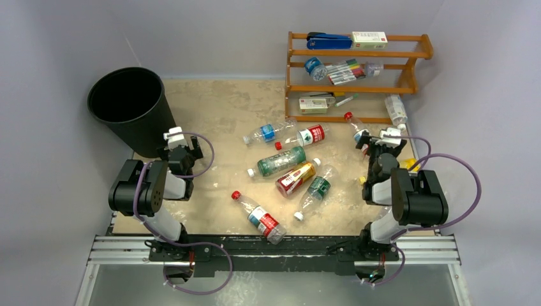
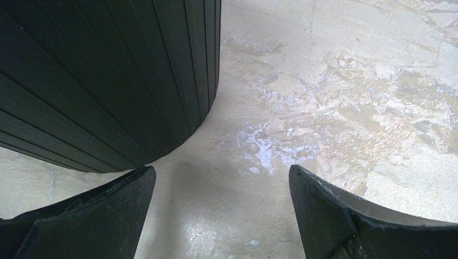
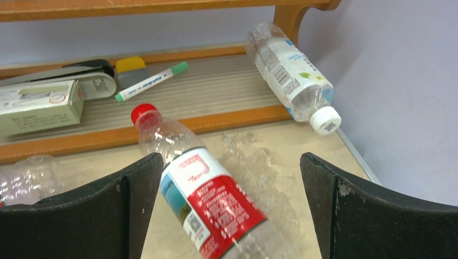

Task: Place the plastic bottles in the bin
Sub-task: Pick up the plastic bottle at the center of the board.

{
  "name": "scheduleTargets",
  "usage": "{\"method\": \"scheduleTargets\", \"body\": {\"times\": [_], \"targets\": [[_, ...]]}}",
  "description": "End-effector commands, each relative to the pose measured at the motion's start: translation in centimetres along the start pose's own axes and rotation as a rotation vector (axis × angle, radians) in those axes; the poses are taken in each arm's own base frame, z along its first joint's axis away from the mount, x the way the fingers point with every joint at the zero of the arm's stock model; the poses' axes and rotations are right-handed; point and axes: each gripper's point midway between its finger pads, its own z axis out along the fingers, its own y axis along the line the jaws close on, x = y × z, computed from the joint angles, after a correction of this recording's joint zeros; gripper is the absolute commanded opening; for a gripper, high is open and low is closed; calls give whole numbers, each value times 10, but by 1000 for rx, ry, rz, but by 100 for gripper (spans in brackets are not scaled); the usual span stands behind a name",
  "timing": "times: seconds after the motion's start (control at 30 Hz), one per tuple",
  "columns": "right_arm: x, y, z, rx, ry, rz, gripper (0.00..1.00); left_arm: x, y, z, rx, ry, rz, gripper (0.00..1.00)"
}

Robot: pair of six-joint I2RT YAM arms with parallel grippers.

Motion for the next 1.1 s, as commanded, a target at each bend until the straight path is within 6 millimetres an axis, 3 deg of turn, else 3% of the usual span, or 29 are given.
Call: {"method": "scheduleTargets", "body": {"times": [0.0,0.13,0.23,0.33,0.5,0.6,0.63,0.8,1.07], "targets": [[-47,-2,-18,-10,-178,13,100,-23,-1,0,12,-94,-34,94],[-61,9,-21,-78,-171,2,100,-34,5,-6,-13,-121,-54,94],[-84,35,-28,-239,-200,-44,100,-45,-2,-12,27,-112,-38,94],[-113,39,-36,-260,-238,32,100,-61,-7,-16,20,-105,-34,94],[-155,61,-45,-393,-273,122,100,-102,-24,-29,65,-103,-94,95],[-168,69,-40,-416,-173,248,100,-137,-40,-38,133,-109,-181,94],[-183,71,-36,-421,-152,272,100,-149,-46,-42,161,-106,-208,94],[-184,83,-28,-448,120,307,100,-194,-73,-66,296,-29,-344,94],[-207,105,-67,-615,157,371,100,-255,-121,-130,626,54,-601,94]]}}
